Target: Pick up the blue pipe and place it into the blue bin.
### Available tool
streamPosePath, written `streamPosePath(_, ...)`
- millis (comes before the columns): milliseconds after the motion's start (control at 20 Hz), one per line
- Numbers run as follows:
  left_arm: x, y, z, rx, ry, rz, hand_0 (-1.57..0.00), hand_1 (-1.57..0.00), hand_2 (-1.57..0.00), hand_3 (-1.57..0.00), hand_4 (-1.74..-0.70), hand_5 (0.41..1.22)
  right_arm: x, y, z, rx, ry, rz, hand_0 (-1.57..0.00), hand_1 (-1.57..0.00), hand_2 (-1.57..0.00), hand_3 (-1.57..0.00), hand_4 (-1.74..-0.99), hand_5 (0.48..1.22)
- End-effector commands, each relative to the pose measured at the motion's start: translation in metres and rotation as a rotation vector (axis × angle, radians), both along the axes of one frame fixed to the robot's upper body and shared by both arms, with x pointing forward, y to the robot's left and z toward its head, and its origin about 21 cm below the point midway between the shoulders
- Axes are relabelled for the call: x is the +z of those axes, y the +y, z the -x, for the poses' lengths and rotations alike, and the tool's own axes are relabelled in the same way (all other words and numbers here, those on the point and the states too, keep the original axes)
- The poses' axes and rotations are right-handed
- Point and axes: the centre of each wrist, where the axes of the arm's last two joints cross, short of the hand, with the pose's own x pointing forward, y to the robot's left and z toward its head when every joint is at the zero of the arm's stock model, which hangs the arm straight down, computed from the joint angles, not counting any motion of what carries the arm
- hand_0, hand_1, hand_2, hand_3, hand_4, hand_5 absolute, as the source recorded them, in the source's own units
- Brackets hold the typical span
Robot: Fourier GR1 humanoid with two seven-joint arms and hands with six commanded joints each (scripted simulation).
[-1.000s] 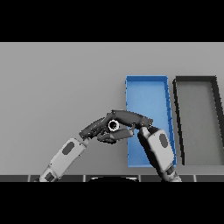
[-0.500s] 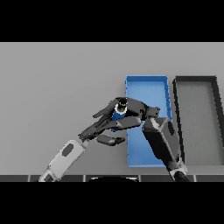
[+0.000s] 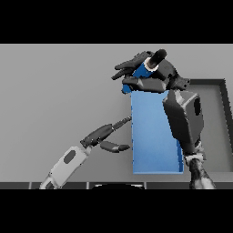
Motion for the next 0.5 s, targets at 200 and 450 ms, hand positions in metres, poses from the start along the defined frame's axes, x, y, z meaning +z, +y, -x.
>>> streamPosePath(200,-0.001,0.005,-0.001,0.018,-0.012,-0.02,0.0,0.0,0.0,0.0,-0.83,0.47,-0.019,-0.048,-0.046,-0.254,0.133,0.068,-1.57,-1.57,-1.57,-1.57,-1.499,1.221)
streamPosePath(450,0.001,0.014,-0.001,0.027,-0.028,-0.019,0.0,0.0,0.0,0.0,-0.82,0.462,-0.078,-0.087,-0.064,-0.425,0.339,0.118,-1.57,-1.57,-1.57,-1.57,-1.499,1.221)
